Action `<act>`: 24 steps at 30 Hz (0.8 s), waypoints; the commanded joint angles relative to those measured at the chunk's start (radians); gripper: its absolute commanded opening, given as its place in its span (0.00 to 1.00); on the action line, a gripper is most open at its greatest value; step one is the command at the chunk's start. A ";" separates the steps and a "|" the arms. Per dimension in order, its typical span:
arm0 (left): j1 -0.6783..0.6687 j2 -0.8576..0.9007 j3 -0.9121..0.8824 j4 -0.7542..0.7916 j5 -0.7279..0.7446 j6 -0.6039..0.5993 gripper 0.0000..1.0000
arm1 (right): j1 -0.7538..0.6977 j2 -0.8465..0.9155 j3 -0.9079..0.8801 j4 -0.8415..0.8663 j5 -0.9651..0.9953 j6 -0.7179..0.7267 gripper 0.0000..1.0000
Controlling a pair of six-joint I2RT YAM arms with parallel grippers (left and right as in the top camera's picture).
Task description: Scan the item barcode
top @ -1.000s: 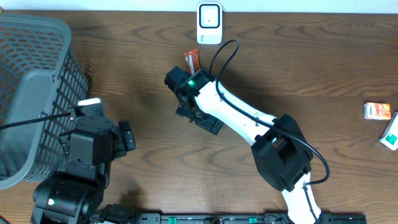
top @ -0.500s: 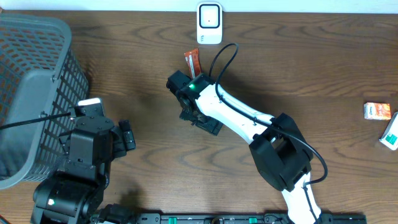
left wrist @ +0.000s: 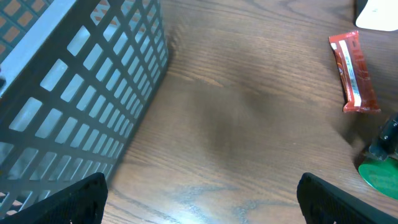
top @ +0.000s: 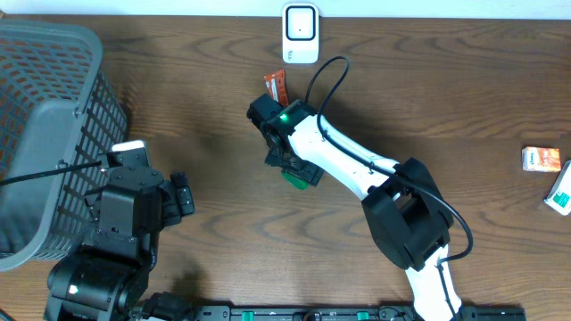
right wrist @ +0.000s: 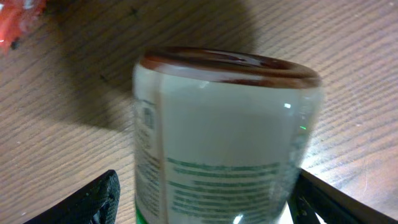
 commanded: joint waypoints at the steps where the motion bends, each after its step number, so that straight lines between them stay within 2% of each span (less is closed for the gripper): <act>1: 0.005 -0.004 0.009 0.000 -0.009 0.013 0.98 | -0.003 0.021 -0.007 0.004 -0.001 -0.035 0.80; 9: 0.005 -0.005 0.009 0.000 -0.009 0.013 0.98 | -0.009 0.046 -0.007 0.005 -0.006 -0.046 0.79; 13: 0.005 -0.004 0.009 0.000 -0.009 0.013 0.98 | -0.009 0.055 -0.007 0.005 -0.007 -0.054 0.68; 19: 0.005 -0.004 0.009 0.000 -0.009 0.013 0.98 | -0.009 0.055 -0.007 0.007 -0.051 -0.080 0.45; 24: 0.005 -0.004 0.009 0.000 -0.009 0.013 0.98 | -0.017 0.051 -0.004 0.007 -0.194 -0.137 0.43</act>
